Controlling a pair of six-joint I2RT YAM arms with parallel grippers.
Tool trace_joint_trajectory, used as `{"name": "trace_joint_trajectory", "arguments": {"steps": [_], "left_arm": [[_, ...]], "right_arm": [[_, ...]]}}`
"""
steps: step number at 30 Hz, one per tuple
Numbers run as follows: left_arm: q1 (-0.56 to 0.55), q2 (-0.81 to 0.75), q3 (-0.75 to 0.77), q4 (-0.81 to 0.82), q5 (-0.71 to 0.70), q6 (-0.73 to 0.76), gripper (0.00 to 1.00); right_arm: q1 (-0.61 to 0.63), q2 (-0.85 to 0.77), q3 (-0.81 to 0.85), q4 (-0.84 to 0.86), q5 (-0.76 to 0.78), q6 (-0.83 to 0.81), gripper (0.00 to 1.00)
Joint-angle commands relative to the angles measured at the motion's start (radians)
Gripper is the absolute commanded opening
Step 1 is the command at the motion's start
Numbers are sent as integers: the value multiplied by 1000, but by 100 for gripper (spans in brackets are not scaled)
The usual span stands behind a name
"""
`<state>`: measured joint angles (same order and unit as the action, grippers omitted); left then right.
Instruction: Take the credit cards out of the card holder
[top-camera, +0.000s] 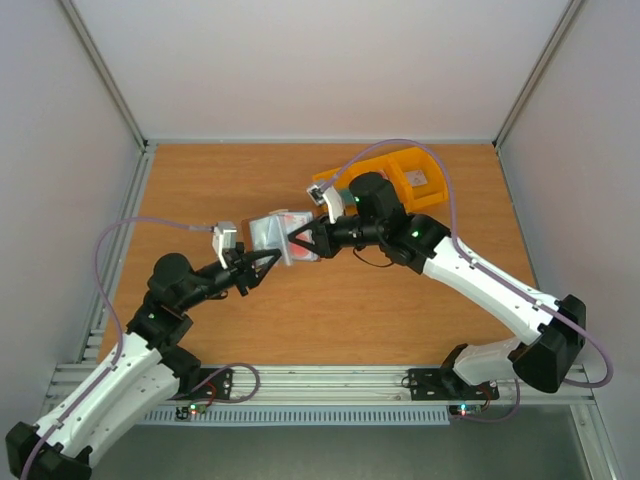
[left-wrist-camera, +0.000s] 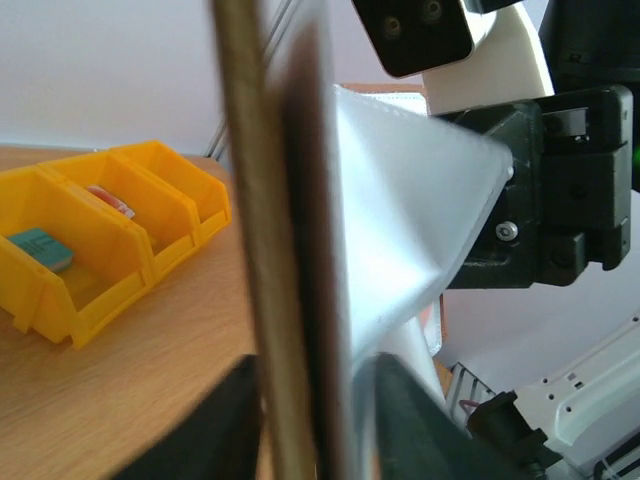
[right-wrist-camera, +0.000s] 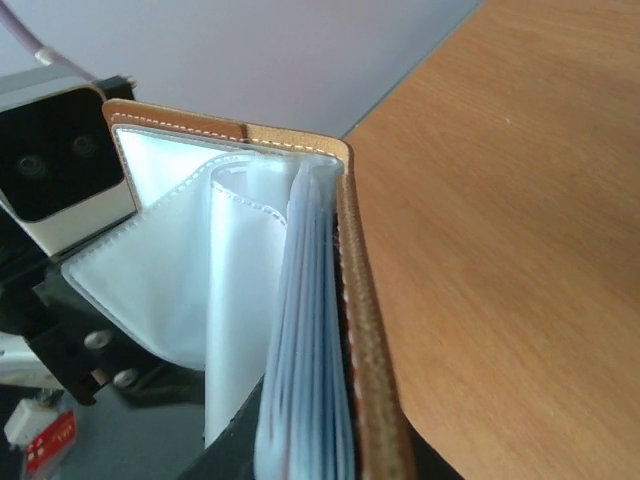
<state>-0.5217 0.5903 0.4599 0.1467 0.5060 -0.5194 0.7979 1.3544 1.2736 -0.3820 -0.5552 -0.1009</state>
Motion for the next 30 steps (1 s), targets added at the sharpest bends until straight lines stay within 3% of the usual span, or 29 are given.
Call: {"name": "trace_joint_trajectory", "arguments": {"steps": [1, 4, 8, 15, 18, 22, 23, 27, 30], "left_arm": [[-6, -28, 26, 52, 3, 23, 49], [-6, -35, 23, 16, 15, 53, 65], [-6, 11, 12, 47, 25, 61, 77], [-8, 67, 62, 38, -3, 75, 77], [-8, 85, 53, 40, -8, 72, 62], [-8, 75, 54, 9, -37, 60, 13], [-7, 67, 55, 2, -31, 79, 5], [-6, 61, 44, 12, -14, 74, 0], [-6, 53, 28, 58, 8, 26, 0]], "right_arm": [[0, -59, 5, -25, 100, 61, 1], [1, -77, -14, -47, 169, 135, 1], [29, -60, 3, -61, 261, 180, 1], [89, -40, 37, -86, 266, 140, 1], [90, -38, 40, -74, 209, 133, 1], [89, -47, 48, -94, 134, 73, 1], [86, -58, 42, -97, 133, 62, 2], [21, -91, 27, -125, 54, 35, 19], [-9, -102, 35, -215, 90, -17, 23]]}}
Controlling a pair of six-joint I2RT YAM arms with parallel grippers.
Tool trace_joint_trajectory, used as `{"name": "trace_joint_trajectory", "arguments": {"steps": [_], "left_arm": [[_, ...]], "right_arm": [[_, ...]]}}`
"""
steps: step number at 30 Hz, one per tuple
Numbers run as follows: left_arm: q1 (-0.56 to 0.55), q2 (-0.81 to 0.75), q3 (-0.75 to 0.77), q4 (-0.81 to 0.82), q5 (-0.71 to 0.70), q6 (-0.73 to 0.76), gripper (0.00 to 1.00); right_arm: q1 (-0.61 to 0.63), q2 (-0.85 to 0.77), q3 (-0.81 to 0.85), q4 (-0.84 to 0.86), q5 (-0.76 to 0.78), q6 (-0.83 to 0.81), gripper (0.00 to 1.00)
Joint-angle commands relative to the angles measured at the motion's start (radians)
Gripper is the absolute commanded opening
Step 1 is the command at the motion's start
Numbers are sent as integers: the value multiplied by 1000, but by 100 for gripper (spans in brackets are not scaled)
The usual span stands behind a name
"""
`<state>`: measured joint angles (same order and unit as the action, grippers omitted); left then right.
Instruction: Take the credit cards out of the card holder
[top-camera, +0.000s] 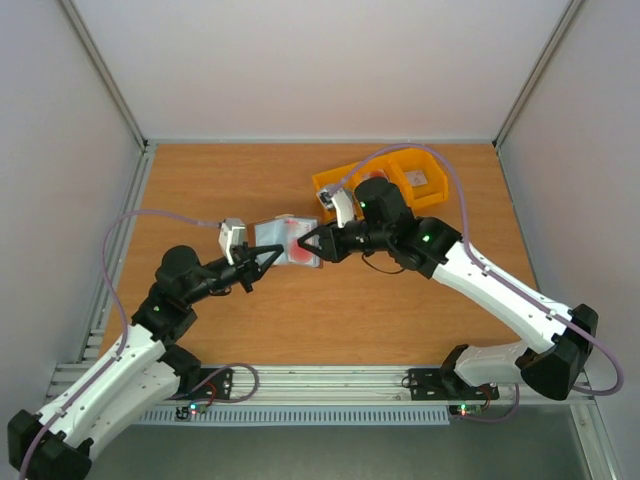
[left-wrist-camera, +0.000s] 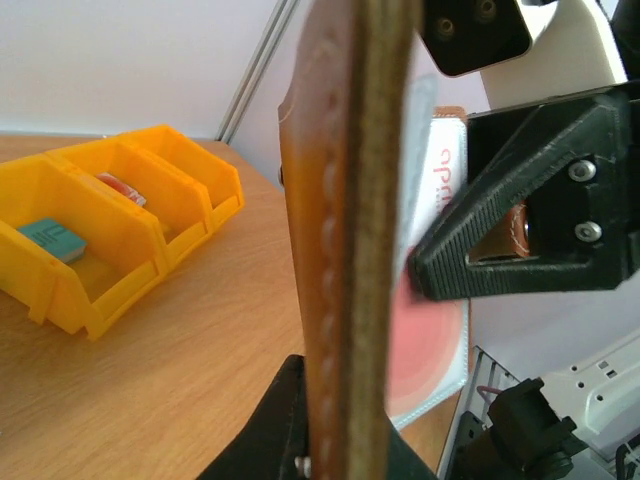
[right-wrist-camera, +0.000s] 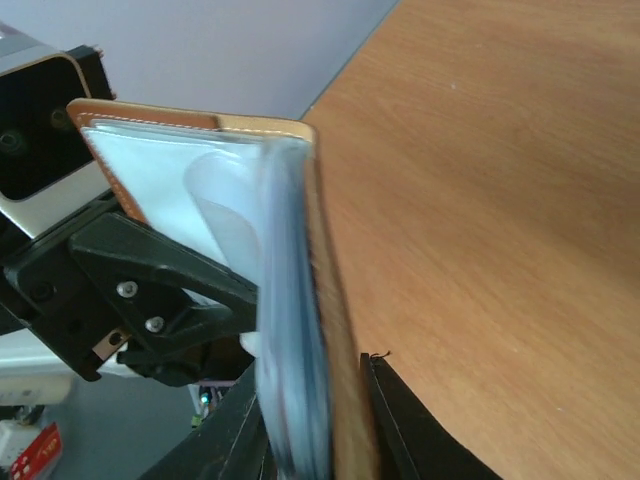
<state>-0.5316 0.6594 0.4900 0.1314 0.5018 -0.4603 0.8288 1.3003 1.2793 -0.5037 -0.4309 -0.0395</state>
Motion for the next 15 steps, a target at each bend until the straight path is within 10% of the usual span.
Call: {"name": "trace_joint_trajectory", "arguments": {"steps": [1, 12, 15], "left_arm": [[4, -19, -4, 79, 20, -47, 0], [4, -28, -15, 94, 45, -83, 1], [5, -50, -11, 4, -79, -77, 49]], "right_arm": [[-47, -54, 26, -110, -34, -89, 24], [-57, -42, 8, -73, -125, -81, 1], [-100, -41, 20, -152, 6, -39, 1]]}}
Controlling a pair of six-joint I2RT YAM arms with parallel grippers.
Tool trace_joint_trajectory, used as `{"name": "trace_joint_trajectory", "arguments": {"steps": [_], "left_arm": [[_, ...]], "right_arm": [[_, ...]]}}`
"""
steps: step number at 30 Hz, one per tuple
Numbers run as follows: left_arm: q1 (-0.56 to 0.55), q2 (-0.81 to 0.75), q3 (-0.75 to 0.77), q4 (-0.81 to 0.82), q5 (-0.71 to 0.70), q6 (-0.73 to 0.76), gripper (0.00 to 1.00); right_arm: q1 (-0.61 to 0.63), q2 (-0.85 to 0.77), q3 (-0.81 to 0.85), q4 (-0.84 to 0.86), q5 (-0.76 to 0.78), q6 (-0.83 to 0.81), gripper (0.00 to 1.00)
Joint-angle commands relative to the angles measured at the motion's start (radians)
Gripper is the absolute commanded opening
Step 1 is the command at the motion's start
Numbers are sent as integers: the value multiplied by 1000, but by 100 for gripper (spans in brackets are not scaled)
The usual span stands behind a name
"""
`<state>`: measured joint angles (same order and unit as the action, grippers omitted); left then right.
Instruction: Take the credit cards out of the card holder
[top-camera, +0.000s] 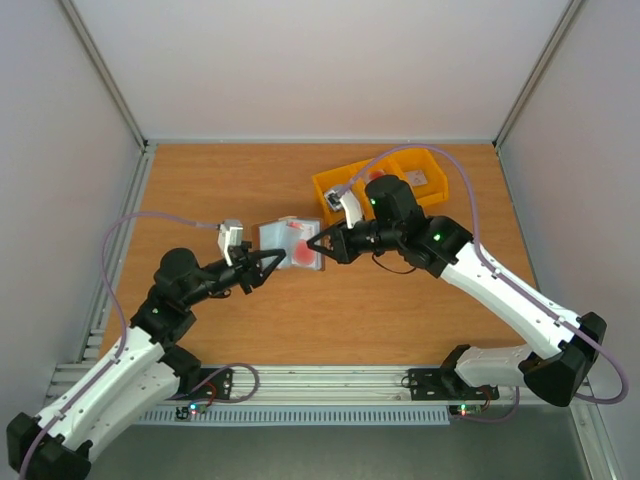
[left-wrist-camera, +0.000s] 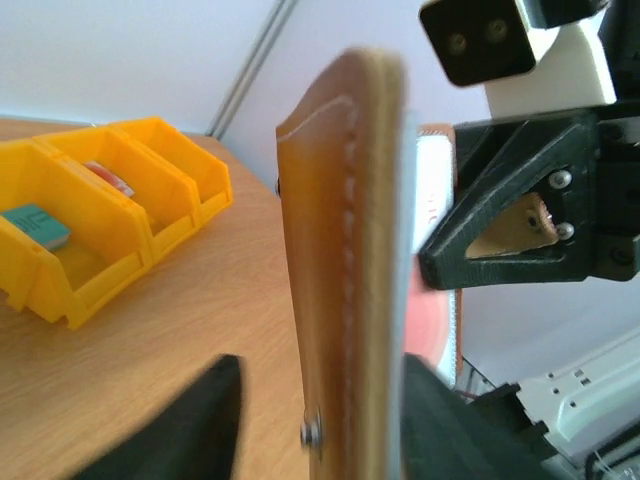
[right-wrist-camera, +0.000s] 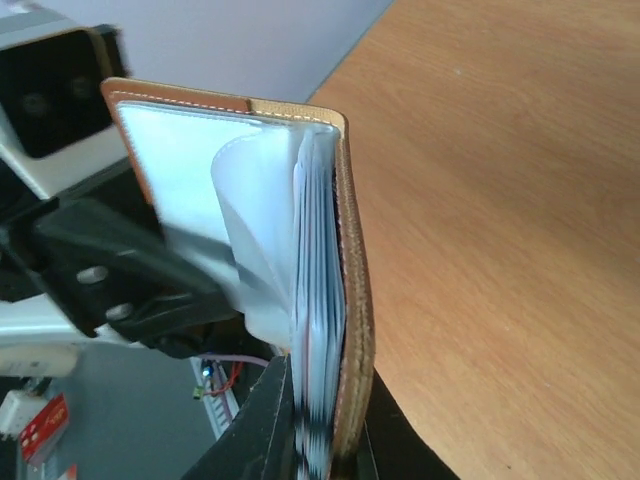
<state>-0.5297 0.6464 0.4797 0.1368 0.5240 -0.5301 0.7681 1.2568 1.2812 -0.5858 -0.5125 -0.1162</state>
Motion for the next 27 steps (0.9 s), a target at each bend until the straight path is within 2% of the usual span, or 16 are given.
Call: {"name": "trace_joint_trajectory", "arguments": {"steps": [1, 5, 9, 11, 13, 15, 21, 24, 27], "left_arm": [[5, -44, 2, -34, -135, 7, 54], [11, -82, 6, -127, -218, 99, 56], [11, -88, 10, -118, -160, 139, 53], [11, -84, 14, -87, -91, 135, 49], [11, -77, 16, -50, -24, 123, 46], [11, -68, 19, -19, 22, 106, 43], [-3, -34, 17, 55, 75, 19, 34], [-25, -8, 28, 112, 100, -74, 34], [-53, 5, 43, 112, 96, -101, 34]], "right_arm": [[-61, 6, 28, -128, 163, 57, 1], [-80, 92, 147, -451, 695, 103, 1], [3, 268, 349, -696, 980, 108, 1], [58, 342, 440, -743, 1039, 104, 1], [84, 384, 493, -737, 1004, 97, 1], [89, 378, 493, -673, 874, 88, 1], [96, 340, 451, -499, 614, 98, 1], [115, 357, 464, -459, 540, 89, 1], [118, 365, 462, -428, 481, 90, 1]]}}
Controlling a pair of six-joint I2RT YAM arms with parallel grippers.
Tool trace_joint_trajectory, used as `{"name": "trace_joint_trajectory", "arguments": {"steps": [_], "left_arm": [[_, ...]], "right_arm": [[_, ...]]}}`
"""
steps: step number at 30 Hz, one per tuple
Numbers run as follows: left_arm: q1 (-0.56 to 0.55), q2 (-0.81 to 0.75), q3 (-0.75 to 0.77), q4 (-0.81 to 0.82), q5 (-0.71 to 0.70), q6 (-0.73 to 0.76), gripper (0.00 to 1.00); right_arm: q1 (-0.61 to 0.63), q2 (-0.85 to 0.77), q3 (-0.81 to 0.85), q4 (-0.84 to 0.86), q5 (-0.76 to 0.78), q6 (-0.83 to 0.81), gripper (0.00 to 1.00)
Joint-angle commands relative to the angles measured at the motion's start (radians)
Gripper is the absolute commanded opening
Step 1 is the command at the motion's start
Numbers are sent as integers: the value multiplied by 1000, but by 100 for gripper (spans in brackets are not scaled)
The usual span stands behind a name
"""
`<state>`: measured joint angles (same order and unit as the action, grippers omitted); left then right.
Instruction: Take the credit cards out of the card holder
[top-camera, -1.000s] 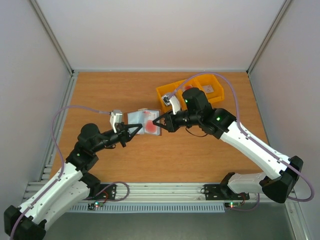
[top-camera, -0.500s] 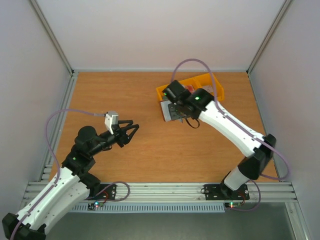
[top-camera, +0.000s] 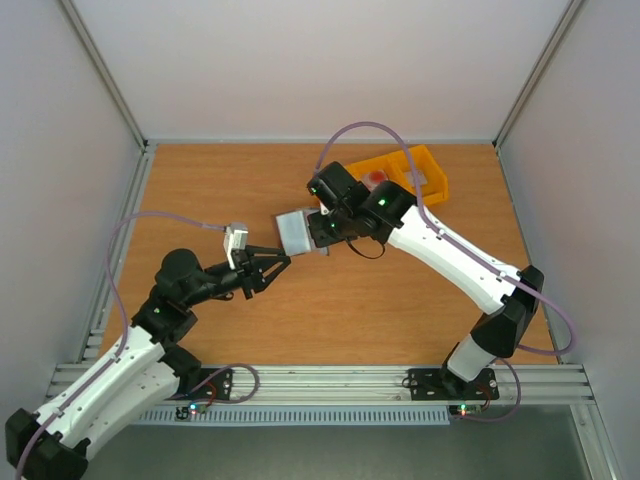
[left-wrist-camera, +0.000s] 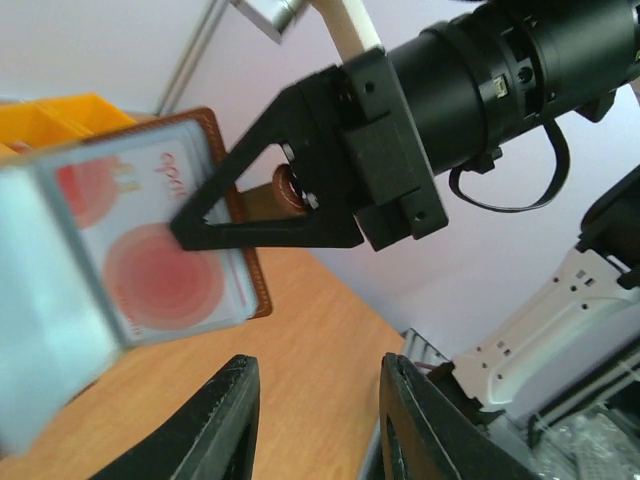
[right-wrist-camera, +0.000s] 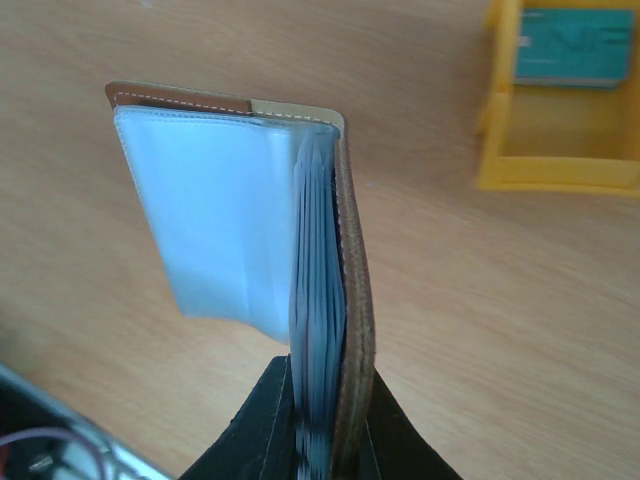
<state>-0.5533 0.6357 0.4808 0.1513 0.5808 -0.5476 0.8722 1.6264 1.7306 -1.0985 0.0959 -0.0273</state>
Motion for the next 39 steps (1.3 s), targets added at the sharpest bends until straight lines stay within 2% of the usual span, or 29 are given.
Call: {"name": "trace_joint_trajectory", "arguments": {"steps": [1, 4, 9, 14, 20, 28, 32, 36, 39], "left_arm": [[-37, 19, 45, 95, 38, -85, 34], [-46, 20, 38, 84, 11, -95, 34], [-35, 9, 20, -44, -135, -75, 34], [-9, -9, 45, -130, -156, -12, 30], [9, -43, 35, -109, -67, -11, 29], [10, -36, 41, 47, 87, -24, 30], [17, -51, 46, 48, 99, -69, 32], [19, -40, 59, 106, 198, -71, 35], [18, -33, 71, 132, 235, -70, 33]], "right_arm": [[15, -4, 13, 91, -135, 2, 1], [19, -17, 2, 127, -183, -9, 1], [19, -99, -84, 257, -356, -62, 1], [18, -175, -143, 322, -482, -131, 1], [4, -275, -217, 363, -580, -206, 1], [4, -357, -309, 478, -793, -291, 1], [4, -375, -312, 466, -869, -330, 1], [4, -379, -325, 494, -960, -345, 1], [4, -373, -325, 511, -982, -360, 1]]}}
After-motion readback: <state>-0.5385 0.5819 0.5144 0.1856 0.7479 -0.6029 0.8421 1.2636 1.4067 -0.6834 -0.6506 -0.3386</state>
